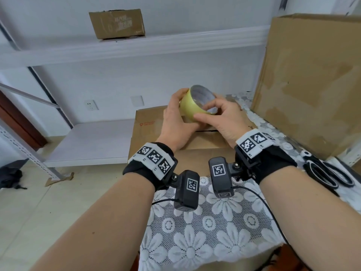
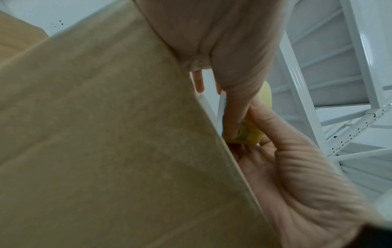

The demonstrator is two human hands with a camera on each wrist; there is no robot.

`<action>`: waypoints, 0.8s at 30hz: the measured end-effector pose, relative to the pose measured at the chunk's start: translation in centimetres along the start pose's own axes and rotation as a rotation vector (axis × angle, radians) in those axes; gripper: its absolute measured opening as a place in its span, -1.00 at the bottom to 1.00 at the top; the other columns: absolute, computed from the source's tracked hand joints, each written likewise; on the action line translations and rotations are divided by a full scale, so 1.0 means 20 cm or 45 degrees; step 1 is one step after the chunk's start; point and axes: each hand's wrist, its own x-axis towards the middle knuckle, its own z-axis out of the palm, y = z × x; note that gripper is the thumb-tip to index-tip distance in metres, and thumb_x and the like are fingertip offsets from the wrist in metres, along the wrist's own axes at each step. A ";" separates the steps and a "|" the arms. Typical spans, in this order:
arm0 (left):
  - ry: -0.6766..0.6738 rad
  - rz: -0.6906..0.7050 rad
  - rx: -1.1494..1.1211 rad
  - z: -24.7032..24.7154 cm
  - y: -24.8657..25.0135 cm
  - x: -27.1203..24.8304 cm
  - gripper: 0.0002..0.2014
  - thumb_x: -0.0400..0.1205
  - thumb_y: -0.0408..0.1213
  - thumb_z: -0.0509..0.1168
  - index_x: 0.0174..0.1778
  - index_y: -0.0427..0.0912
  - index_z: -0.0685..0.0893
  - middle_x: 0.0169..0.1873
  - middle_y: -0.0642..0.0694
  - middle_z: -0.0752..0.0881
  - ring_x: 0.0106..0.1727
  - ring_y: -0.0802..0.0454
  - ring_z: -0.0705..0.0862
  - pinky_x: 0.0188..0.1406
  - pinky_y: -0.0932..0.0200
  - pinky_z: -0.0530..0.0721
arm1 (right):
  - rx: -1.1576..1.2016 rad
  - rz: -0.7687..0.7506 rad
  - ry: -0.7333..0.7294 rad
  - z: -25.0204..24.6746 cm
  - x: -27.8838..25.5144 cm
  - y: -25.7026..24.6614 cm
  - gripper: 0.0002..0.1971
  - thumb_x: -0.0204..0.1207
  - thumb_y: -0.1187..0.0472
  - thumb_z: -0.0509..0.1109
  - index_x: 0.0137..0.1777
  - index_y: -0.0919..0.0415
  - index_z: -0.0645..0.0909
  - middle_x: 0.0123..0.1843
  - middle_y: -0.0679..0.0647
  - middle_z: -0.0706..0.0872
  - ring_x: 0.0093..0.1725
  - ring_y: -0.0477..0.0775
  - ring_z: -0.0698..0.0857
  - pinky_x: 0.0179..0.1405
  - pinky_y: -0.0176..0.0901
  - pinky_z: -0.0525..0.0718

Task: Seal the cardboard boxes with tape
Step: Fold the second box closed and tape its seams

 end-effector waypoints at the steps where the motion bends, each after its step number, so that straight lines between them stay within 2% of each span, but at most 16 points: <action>1: -0.009 -0.010 0.008 0.00 0.00 0.00 -0.07 0.21 0.02 0.61 0.47 0.28 0.30 0.36 0.09 0.54 0.39 -0.06 0.52 0.38 -0.14 0.57 | 0.013 0.013 -0.009 0.00 0.00 0.00 -0.78 0.23 0.23 0.68 -0.24 0.02 0.69 0.33 0.00 0.61 0.38 -0.07 0.54 0.39 -0.13 0.49; 4: 0.002 0.015 0.089 0.01 -0.01 0.00 -0.10 0.26 -0.01 0.56 0.53 0.10 0.33 0.37 0.05 0.51 0.41 -0.04 0.47 0.40 -0.13 0.54 | -0.024 -0.006 -0.019 -0.01 0.00 0.01 -0.71 0.27 0.23 0.66 -0.04 0.11 0.70 0.31 -0.01 0.59 0.34 -0.08 0.53 0.28 -0.21 0.55; 6: 0.035 0.055 0.109 0.02 0.00 -0.01 -0.19 0.29 -0.13 0.58 0.46 0.08 0.39 0.34 0.05 0.50 0.37 -0.04 0.46 0.36 -0.12 0.55 | -0.130 -0.050 0.003 0.01 0.00 0.00 -0.67 0.26 0.20 0.66 0.00 0.11 0.68 0.29 0.03 0.56 0.31 -0.10 0.50 0.37 -0.10 0.48; 8: 0.036 0.062 0.109 0.02 0.01 -0.02 -0.23 0.29 -0.17 0.58 0.38 0.13 0.37 0.31 0.04 0.50 0.36 -0.03 0.45 0.34 -0.09 0.55 | -0.200 -0.082 0.009 0.02 -0.01 0.00 -0.67 0.24 0.15 0.68 -0.03 0.04 0.66 0.30 0.08 0.55 0.35 -0.05 0.48 0.43 -0.08 0.40; 9: 0.018 0.042 0.103 0.01 0.01 -0.02 -0.22 0.27 -0.14 0.58 0.35 0.15 0.34 0.31 0.02 0.50 0.36 -0.02 0.45 0.34 -0.08 0.55 | -0.218 -0.098 0.006 0.02 -0.01 0.00 -0.66 0.23 0.15 0.68 -0.02 0.04 0.66 0.31 0.08 0.53 0.37 -0.04 0.47 0.43 -0.16 0.37; 11: -0.026 -0.012 0.078 0.01 0.02 -0.02 -0.17 0.20 -0.06 0.57 0.35 0.15 0.30 0.31 -0.02 0.51 0.37 -0.03 0.49 0.36 -0.08 0.56 | -0.242 -0.134 -0.016 0.02 0.00 0.00 -0.59 0.24 0.18 0.67 0.08 0.08 0.65 0.30 0.05 0.50 0.33 -0.09 0.48 0.31 -0.49 0.35; 12: -0.036 -0.022 0.082 0.00 0.02 -0.02 -0.14 0.19 -0.04 0.57 0.39 0.13 0.30 0.32 -0.03 0.52 0.38 -0.03 0.49 0.38 -0.08 0.55 | -0.248 -0.150 -0.022 0.02 0.00 -0.01 -0.53 0.24 0.21 0.67 0.15 0.10 0.63 0.29 0.04 0.48 0.30 -0.11 0.49 0.25 -0.58 0.34; 13: -0.035 -0.013 0.106 0.00 0.02 -0.02 -0.12 0.19 -0.04 0.55 0.44 0.08 0.32 0.33 -0.04 0.52 0.39 -0.04 0.49 0.40 -0.07 0.53 | -0.247 -0.161 -0.022 0.02 -0.01 -0.01 -0.47 0.24 0.23 0.67 0.22 0.13 0.60 0.28 0.05 0.47 0.28 -0.11 0.50 0.23 -0.60 0.36; 15: -0.013 0.036 0.171 0.00 0.03 -0.02 -0.14 0.25 -0.08 0.53 0.51 -0.02 0.40 0.34 -0.04 0.52 0.38 -0.05 0.46 0.41 -0.08 0.50 | -0.233 -0.170 -0.013 0.02 -0.01 -0.01 -0.37 0.23 0.23 0.67 0.31 0.14 0.53 0.29 0.05 0.46 0.28 -0.11 0.51 0.25 -0.55 0.39; 17: 0.024 0.067 0.171 0.00 0.03 -0.03 -0.21 0.30 -0.16 0.54 0.49 -0.04 0.43 0.32 -0.04 0.52 0.34 -0.06 0.46 0.37 -0.10 0.51 | -0.244 -0.177 0.004 0.03 -0.02 -0.01 -0.30 0.20 0.18 0.70 0.34 0.14 0.50 0.30 0.05 0.45 0.27 -0.13 0.49 0.23 -0.56 0.38; 18: 0.032 0.075 0.157 0.00 0.03 -0.03 -0.23 0.29 -0.16 0.54 0.45 0.00 0.42 0.30 -0.04 0.52 0.33 -0.06 0.47 0.35 -0.10 0.52 | -0.270 -0.186 0.014 0.04 -0.02 -0.01 -0.28 0.19 0.14 0.70 0.35 0.14 0.49 0.29 0.05 0.45 0.28 -0.13 0.48 0.24 -0.52 0.38; 22: -0.031 -0.012 0.078 -0.01 0.04 -0.03 -0.19 0.12 0.07 0.49 0.27 0.31 0.26 0.24 0.00 0.58 0.28 -0.09 0.58 0.28 -0.12 0.62 | -0.276 -0.222 0.057 0.05 -0.03 -0.01 -0.25 0.15 0.07 0.72 0.34 0.15 0.50 0.26 0.05 0.49 0.28 -0.05 0.52 0.35 -0.24 0.47; 24: -0.024 -0.067 0.077 -0.01 0.04 -0.04 -0.16 0.10 0.10 0.51 0.29 0.27 0.27 0.22 -0.04 0.60 0.27 -0.08 0.61 0.27 -0.14 0.64 | -0.239 -0.199 0.073 0.04 -0.03 -0.01 -0.29 0.15 0.06 0.71 0.30 0.13 0.51 0.24 0.05 0.50 0.27 -0.04 0.54 0.33 -0.22 0.50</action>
